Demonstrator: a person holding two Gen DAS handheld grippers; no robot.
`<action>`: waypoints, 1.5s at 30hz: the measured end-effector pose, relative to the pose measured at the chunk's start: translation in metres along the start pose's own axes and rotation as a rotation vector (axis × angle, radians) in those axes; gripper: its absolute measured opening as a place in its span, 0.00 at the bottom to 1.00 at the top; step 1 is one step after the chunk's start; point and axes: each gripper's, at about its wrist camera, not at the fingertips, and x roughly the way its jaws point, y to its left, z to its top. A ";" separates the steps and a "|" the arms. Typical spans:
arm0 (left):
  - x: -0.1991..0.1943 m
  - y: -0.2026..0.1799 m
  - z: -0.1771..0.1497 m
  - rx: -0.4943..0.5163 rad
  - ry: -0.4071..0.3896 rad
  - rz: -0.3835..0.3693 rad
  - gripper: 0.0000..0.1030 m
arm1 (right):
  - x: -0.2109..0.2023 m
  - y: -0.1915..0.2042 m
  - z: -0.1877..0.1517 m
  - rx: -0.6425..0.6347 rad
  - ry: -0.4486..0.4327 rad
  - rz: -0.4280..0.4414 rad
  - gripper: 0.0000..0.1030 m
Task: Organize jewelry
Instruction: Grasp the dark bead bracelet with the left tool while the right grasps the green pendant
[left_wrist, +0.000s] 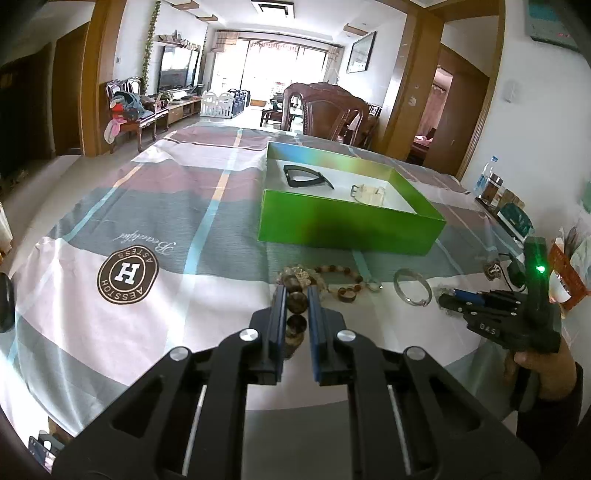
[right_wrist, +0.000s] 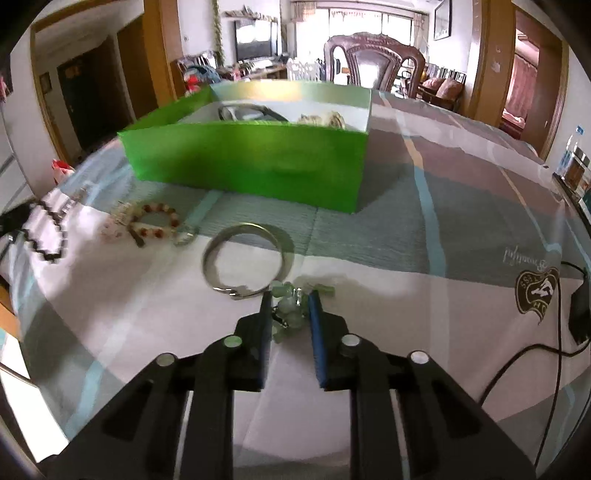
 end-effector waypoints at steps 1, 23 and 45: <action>0.001 -0.001 0.000 0.002 0.001 -0.002 0.11 | -0.006 0.000 0.000 0.005 -0.017 -0.002 0.18; 0.005 -0.025 -0.010 0.035 0.027 -0.060 0.11 | -0.087 0.007 -0.013 0.084 -0.246 -0.019 0.19; 0.004 -0.026 -0.017 0.039 0.040 -0.059 0.11 | -0.092 0.008 -0.019 0.084 -0.247 -0.015 0.19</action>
